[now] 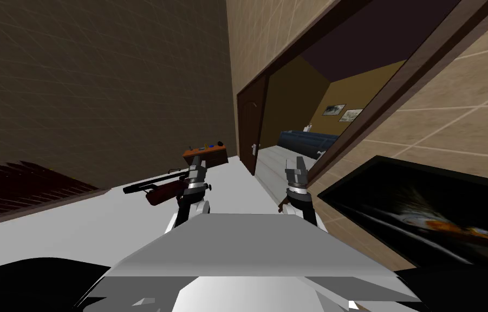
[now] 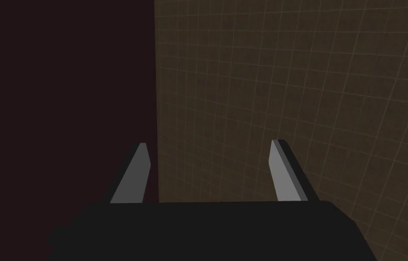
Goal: Push the door open
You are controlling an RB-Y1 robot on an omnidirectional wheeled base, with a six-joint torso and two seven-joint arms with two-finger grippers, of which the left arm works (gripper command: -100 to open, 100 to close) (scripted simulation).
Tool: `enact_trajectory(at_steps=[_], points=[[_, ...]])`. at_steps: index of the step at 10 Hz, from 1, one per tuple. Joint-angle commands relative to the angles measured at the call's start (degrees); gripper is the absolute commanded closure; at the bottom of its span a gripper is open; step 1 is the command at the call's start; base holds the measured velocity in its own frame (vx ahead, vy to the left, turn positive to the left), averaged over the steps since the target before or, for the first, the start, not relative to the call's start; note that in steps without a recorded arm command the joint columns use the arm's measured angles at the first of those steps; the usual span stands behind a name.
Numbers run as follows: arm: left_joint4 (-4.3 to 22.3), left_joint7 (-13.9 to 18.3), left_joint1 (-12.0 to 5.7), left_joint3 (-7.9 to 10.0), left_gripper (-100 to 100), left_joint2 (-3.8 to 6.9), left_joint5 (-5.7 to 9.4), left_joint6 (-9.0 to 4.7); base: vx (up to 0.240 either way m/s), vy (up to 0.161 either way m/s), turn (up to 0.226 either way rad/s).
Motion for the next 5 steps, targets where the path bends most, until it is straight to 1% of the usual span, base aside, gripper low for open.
enact_trajectory(at_steps=[1, 2, 4, 5], points=[[1.8, -0.1, -1.11, -0.64, -100, 0.76, 0.41, -0.04, 0.125, 0.015, -0.084], [2.8, -0.1, -1.73, -1.00, -100, 1.14, 0.64, -0.06, 0.190, 0.050, -0.131], [5.1, -0.2, -3.14, -1.82, -100, 1.92, 1.16, -0.11, 0.166, 0.047, -0.067], [5.9, -0.2, -3.59, -2.08, -100, 2.13, 1.32, -0.13, 0.151, 0.052, -0.078]])
